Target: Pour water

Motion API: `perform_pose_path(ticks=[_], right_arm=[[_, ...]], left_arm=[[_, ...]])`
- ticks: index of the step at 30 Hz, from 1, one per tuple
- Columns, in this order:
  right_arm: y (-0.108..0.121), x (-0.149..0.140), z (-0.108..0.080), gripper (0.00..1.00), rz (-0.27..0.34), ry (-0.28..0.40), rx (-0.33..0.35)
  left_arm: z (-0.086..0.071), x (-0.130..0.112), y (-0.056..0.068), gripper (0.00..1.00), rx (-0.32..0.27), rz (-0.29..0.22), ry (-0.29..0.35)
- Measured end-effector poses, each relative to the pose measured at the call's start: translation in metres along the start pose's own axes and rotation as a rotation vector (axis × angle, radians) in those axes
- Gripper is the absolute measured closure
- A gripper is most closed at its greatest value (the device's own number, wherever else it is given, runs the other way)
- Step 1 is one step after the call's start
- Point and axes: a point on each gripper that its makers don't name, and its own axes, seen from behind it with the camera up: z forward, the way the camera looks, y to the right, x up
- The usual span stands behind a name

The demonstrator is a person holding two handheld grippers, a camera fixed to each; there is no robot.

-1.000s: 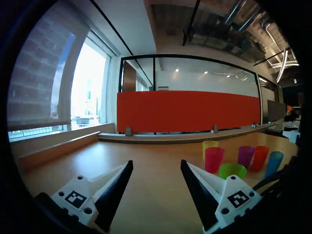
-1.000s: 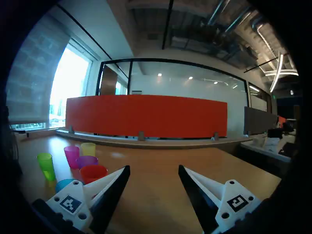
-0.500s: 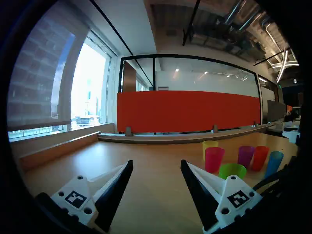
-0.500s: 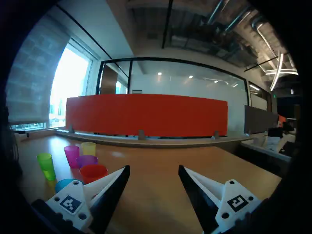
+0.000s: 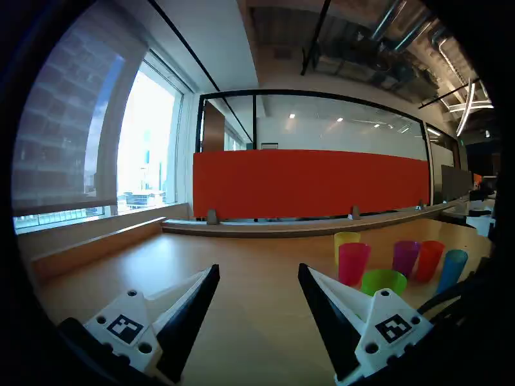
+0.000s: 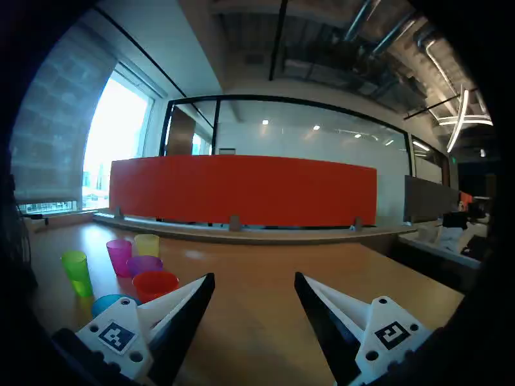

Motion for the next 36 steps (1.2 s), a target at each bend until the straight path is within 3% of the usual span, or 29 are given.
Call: perform_pose_path(ticks=[36], right_arm=[[0.009,0.001,-0.003,0.04,0.045,0.011,-0.007]], left_arm=[[0.000,0.000,0.000,0.10,0.000,0.000,0.000]])
